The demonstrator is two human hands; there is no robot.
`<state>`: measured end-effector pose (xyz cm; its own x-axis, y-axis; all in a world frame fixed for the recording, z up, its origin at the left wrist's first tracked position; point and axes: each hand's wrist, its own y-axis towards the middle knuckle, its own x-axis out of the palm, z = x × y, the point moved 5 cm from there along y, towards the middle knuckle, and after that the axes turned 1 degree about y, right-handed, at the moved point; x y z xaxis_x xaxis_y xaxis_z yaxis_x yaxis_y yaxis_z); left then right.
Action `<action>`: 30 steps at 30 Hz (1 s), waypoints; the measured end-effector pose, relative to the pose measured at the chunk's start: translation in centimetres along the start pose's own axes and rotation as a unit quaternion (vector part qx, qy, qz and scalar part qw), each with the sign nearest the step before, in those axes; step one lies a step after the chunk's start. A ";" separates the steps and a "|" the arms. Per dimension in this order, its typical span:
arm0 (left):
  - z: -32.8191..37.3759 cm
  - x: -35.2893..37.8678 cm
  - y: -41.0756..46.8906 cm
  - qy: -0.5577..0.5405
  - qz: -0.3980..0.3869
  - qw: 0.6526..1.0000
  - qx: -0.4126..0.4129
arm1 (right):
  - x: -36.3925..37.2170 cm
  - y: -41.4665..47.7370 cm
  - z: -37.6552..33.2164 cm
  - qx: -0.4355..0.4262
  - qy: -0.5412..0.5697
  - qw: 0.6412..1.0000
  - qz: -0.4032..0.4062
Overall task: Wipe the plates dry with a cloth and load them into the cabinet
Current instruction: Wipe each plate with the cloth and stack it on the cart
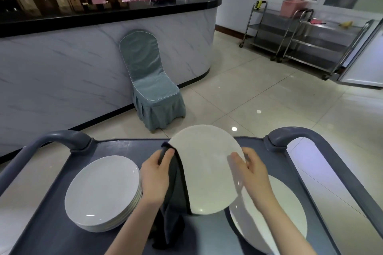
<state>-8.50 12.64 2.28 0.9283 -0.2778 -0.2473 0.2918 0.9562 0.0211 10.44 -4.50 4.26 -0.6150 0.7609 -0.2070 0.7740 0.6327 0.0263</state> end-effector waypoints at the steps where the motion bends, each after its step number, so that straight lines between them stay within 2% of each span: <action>1: 1.0 0.1 0.3 0.027 -0.038 0.998 0.047 | -0.2 0.5 -1.1 -0.027 -0.030 0.999 -0.034; 3: 3.3 1.0 0.3 0.060 -0.131 0.981 0.132 | 0.4 0.9 -2.9 -0.073 -0.118 0.984 -0.112; 5: 5.1 2.5 -0.3 0.088 -0.227 0.950 0.195 | 1.9 0.5 -3.9 -0.123 -0.214 0.953 -0.178; 7: 5.6 3.2 -0.7 0.107 -0.275 0.930 0.219 | 2.6 0.1 -4.2 -0.149 -0.228 0.944 -0.189; 8: 5.3 3.3 -0.8 0.100 -0.270 0.933 0.213 | 2.5 0.1 -4.2 -0.152 -0.216 0.947 -0.181; 10: 4.1 2.8 -1.2 0.068 -0.203 0.962 0.170 | 1.8 0.3 -3.8 -0.128 -0.182 0.963 -0.155; 12: 2.1 1.8 -1.4 0.040 -0.100 0.990 0.094 | 0.7 0.4 -2.9 -0.073 -0.118 0.985 -0.101; 14: 0.6 1.3 -1.1 0.028 -0.068 0.997 0.026 | 0.0 0.2 -1.9 -0.025 -0.070 0.996 -0.043; 15: 0.4 1.2 -0.8 0.040 -0.082 0.996 0.019 | -0.1 0.0 -1.5 -0.015 -0.064 0.997 -0.035; 17: 1.4 1.4 -0.2 0.082 -0.132 0.986 0.059 | 0.4 -0.3 -1.0 -0.024 -0.063 0.996 -0.057; 22: 4.5 3.3 -0.2 0.168 -0.293 0.920 0.200 | 2.7 -0.4 -1.9 -0.090 -0.131 0.976 -0.151; 24: 4.4 3.2 -0.2 0.142 -0.267 0.933 0.194 | 2.7 -0.2 -2.4 -0.092 -0.131 0.976 -0.148; 26: 3.5 2.3 -0.3 0.091 -0.172 0.970 0.147 | 1.6 0.1 -2.5 -0.074 -0.099 0.987 -0.105; 28: 1.4 1.5 -0.6 0.051 -0.071 0.995 0.056 | 0.1 0.2 -1.7 -0.016 -0.025 0.999 -0.023; 30: -1.1 1.4 -1.1 0.027 -0.033 0.998 -0.038 | -0.6 0.0 -0.4 0.044 0.035 0.998 0.032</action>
<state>-7.73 11.30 0.87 0.8934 -0.3367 -0.2976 0.3311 0.9410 -0.0706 10.76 -4.92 4.82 -0.5702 0.8096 -0.1391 0.8206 0.5694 -0.0496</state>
